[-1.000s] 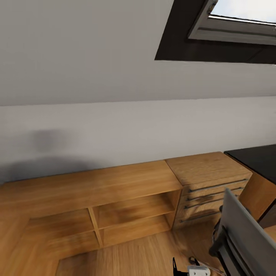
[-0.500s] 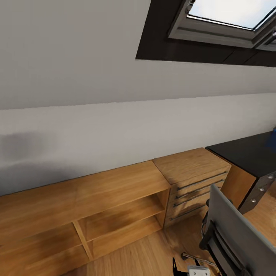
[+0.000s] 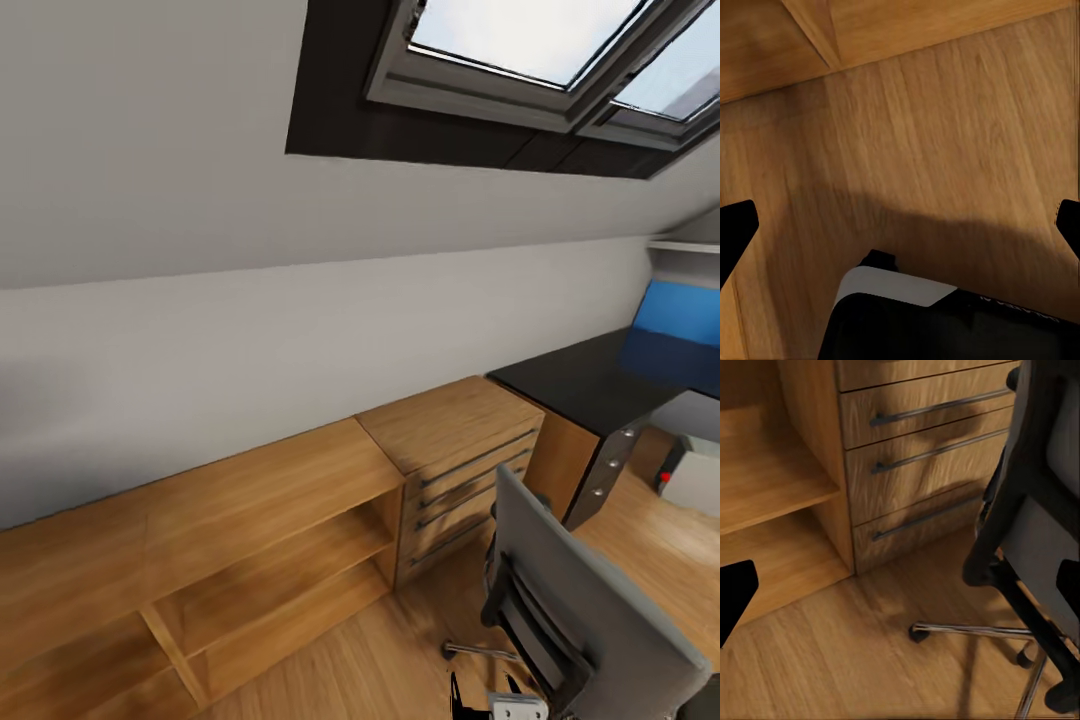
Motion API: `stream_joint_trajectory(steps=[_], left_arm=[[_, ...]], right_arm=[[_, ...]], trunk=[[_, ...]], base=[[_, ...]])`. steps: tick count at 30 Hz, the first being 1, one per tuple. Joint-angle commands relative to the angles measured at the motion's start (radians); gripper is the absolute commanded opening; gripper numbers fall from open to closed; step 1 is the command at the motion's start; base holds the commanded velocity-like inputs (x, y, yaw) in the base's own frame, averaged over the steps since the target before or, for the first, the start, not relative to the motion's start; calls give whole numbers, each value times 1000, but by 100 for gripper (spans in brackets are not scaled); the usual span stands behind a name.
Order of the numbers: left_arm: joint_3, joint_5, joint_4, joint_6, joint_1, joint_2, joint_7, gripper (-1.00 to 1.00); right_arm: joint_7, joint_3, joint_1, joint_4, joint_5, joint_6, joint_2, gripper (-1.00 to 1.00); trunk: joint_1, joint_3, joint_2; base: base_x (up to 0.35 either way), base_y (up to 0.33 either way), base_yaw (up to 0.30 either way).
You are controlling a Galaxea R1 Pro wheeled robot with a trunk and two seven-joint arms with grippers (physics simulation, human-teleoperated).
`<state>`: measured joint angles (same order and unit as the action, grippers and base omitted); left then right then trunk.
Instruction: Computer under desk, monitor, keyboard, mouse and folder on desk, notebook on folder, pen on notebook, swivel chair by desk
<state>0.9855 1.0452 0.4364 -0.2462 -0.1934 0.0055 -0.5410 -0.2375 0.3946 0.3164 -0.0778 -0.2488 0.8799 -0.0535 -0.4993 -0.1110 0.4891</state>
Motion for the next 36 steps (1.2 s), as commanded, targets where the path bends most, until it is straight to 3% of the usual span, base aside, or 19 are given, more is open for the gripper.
stream_joint_trajectory(steps=[1,36], left_arm=[[9,10,1,-7,-1,1,-5,100],[7,10,1,-7,-1,2,-5,100]], right_arm=[[-3,9,1,1,-7,3,0,100],[-3,9,1,1,-7,1,0,100]], trunk=[[0,-2,2],[0,-2,2]], base=[[0,0,-300],[18,0,-300]])
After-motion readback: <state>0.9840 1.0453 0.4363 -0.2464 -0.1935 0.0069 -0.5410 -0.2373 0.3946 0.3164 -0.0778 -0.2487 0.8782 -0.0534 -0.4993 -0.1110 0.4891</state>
